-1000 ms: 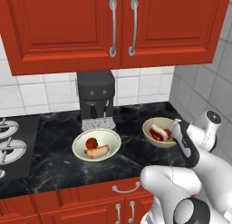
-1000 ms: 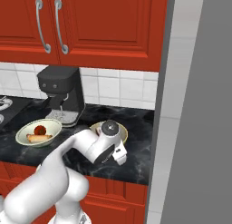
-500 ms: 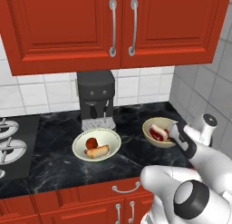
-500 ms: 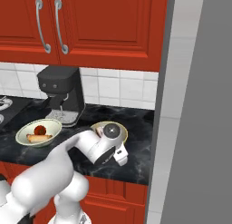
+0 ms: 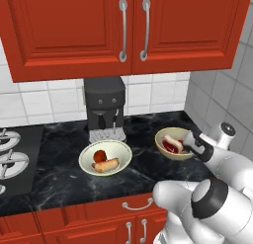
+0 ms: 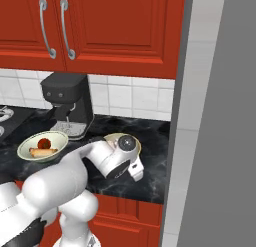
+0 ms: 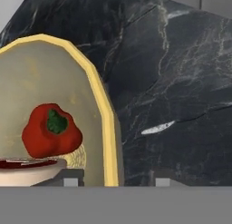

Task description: Place the bowl containing the steak and bell pepper in the microwave. Close the microwave door and press the start button to microwave the meal.

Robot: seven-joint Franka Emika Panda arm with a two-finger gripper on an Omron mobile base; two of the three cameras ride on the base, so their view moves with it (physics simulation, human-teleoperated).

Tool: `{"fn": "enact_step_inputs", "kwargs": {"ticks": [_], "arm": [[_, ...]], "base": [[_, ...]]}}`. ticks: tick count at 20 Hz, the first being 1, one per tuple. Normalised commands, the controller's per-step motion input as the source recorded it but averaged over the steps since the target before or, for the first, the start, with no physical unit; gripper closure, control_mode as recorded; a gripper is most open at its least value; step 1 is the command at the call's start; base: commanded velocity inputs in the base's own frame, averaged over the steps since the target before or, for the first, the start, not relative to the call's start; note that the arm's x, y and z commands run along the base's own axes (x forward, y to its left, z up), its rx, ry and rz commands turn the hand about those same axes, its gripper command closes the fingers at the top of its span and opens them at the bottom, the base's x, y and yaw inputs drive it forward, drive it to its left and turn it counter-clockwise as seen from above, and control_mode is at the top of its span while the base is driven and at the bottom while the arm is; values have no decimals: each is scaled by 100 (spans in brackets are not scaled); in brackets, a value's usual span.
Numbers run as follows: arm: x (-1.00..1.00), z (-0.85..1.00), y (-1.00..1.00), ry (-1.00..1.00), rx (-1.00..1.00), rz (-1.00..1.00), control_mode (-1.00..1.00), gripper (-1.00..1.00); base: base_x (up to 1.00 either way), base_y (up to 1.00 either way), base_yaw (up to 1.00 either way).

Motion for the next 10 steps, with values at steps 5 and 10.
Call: {"fn": "enact_step_inputs", "kwargs": {"ticks": [5, 10], "arm": [[0, 0, 0, 0, 0, 0, -100, 100], [0, 0, 0, 1, 0, 0, -100, 100]], "base": [[0, 0, 0], [0, 0, 0]]}}
